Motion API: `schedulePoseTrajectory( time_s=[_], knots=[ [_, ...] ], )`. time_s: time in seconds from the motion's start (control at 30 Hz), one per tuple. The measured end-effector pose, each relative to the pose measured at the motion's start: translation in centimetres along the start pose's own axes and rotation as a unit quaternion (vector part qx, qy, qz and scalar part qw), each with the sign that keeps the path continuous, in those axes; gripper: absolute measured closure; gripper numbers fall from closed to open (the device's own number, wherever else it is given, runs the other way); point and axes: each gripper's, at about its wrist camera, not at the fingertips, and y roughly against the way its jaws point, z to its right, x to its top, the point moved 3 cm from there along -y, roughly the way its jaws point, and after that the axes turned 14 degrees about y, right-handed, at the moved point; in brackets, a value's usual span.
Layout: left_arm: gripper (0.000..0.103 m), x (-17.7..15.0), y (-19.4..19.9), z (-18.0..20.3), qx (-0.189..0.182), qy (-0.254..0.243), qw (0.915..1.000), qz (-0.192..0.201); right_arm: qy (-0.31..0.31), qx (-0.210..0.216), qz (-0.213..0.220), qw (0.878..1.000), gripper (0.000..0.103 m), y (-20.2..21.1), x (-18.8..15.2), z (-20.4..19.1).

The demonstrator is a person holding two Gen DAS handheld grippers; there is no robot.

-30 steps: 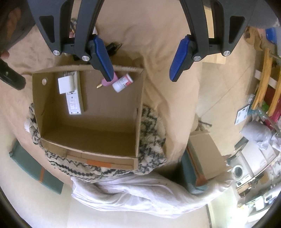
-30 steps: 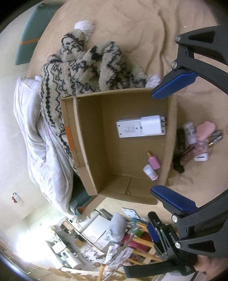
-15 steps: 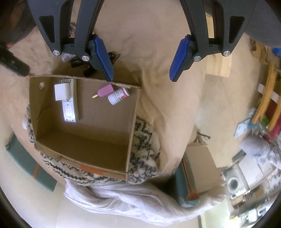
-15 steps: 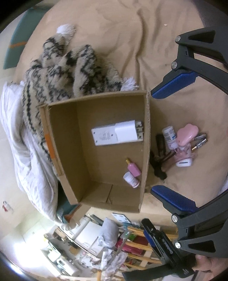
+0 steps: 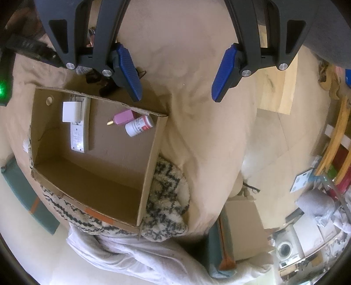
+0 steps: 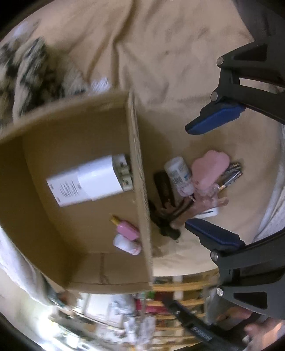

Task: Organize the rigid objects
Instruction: 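Lower the right gripper onto the pink translucent rod and grasp it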

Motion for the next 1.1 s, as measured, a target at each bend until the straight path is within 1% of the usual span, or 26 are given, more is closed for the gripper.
schedulePoseTrajectory(
  time_s=[0.03, 0.07, 0.1, 0.13, 0.17, 0.23, 0.37, 0.53, 0.6, 0.63, 0.7, 0.73, 0.83, 0.9, 0.93, 0.97, 1.0, 1.03, 1.07, 1.1],
  knots=[
    [0.040, 0.0, 0.0, 0.0, -0.002, 0.001, 1.0000, -0.002, 0.020, -0.001, -0.002, 1.000, 0.019, -0.1, 0.1, -0.9],
    [0.040, 0.0, 0.1, 0.0, -0.003, 0.002, 1.0000, -0.003, 0.036, 0.006, -0.004, 0.999, 0.028, -0.3, 0.1, -1.8],
    [0.040, 0.0, 0.1, 0.1, -0.005, 0.003, 1.0000, -0.003, 0.049, 0.018, -0.008, 0.999, 0.034, -0.5, 0.1, -2.6],
    [0.040, 0.1, 0.1, 0.1, -0.007, 0.004, 1.0000, -0.004, 0.061, 0.032, -0.013, 0.998, 0.046, -0.8, 0.1, -3.6],
    [0.040, 0.1, 0.1, 0.1, -0.009, 0.004, 0.9999, -0.005, 0.070, 0.043, -0.018, 0.996, 0.052, -1.1, 0.2, -4.4],
    [0.040, 0.2, 0.3, 0.0, -0.012, 0.007, 0.9999, -0.005, 0.092, 0.040, -0.024, 0.995, 0.053, -1.8, 0.3, -5.7],
    [0.040, 0.2, 0.5, -0.3, -0.017, 0.011, 0.9998, -0.007, 0.135, 0.006, -0.042, 0.990, 0.053, -3.6, 1.3, -7.3],
    [0.040, 0.3, 0.4, -0.8, -0.020, 0.022, 0.9995, -0.012, 0.187, -0.066, -0.077, 0.977, 0.053, -6.1, 1.9, -8.6],
    [0.040, 0.4, 0.4, -1.0, -0.022, 0.028, 0.9992, -0.017, 0.204, -0.088, -0.084, 0.972, 0.053, -6.4, 2.0, -8.9],
    [0.040, 0.4, 0.3, -1.0, -0.024, 0.030, 0.9991, -0.018, 0.205, -0.091, -0.088, 0.971, 0.052, -6.5, 2.1, -8.9],
    [0.040, 0.5, 0.3, -0.9, -0.026, 0.033, 0.9989, -0.021, 0.192, -0.080, -0.106, 0.972, 0.052, -7.7, 2.1, -8.6],
    [0.040, 0.5, 0.3, -0.8, -0.027, 0.032, 0.9989, -0.022, 0.189, -0.083, -0.107, 0.973, 0.052, -8.0, 2.1, -8.5],
    [0.040, 0.5, 0.3, -0.6, -0.027, 0.028, 0.9990, -0.020, 0.189, -0.092, -0.096, 0.973, 0.048, -8.0, 2.4, -9.0],
    [0.040, 0.4, 0.3, -0.6, -0.027, 0.025, 0.9991, -0.020, 0.183, -0.094, -0.092, 0.974, 0.048, -8.2, 2.3, -9.1],
    [0.040, 0.3, 0.3, -0.5, -0.027, 0.025, 0.9991, -0.021, 0.186, -0.099, -0.087, 0.974, 0.050, -8.2, 2.3, -9.2],
    [0.040, 0.3, 0.2, -0.6, -0.026, 0.026, 0.9991, -0.022, 0.190, -0.107, -0.084, 0.972, 0.057, -8.1, 2.1, -9.2],
    [0.040, 0.3, 0.2, -0.6, -0.025, 0.026, 0.9991, -0.022, 0.193, -0.112, -0.080, 0.971, 0.061, -7.9, 1.6, -9.2],
    [0.040, 0.4, 0.2, -0.6, -0.025, 0.026, 0.9991, -0.021, 0.199, -0.113, -0.074, 0.971, 0.067, -7.6, 1.2, -9.2],
    [0.040, 0.4, 0.2, -0.6, -0.023, 0.026, 0.9992, -0.020, 0.202, -0.108, -0.066, 0.971, 0.071, -7.2, 0.9, -9.1],
    [0.040, 0.5, 0.3, -0.7, -0.023, 0.026, 0.9992, -0.019, 0.199, -0.096, -0.061, 0.973, 0.072, -6.8, 0.5, -8.9]
  ],
)
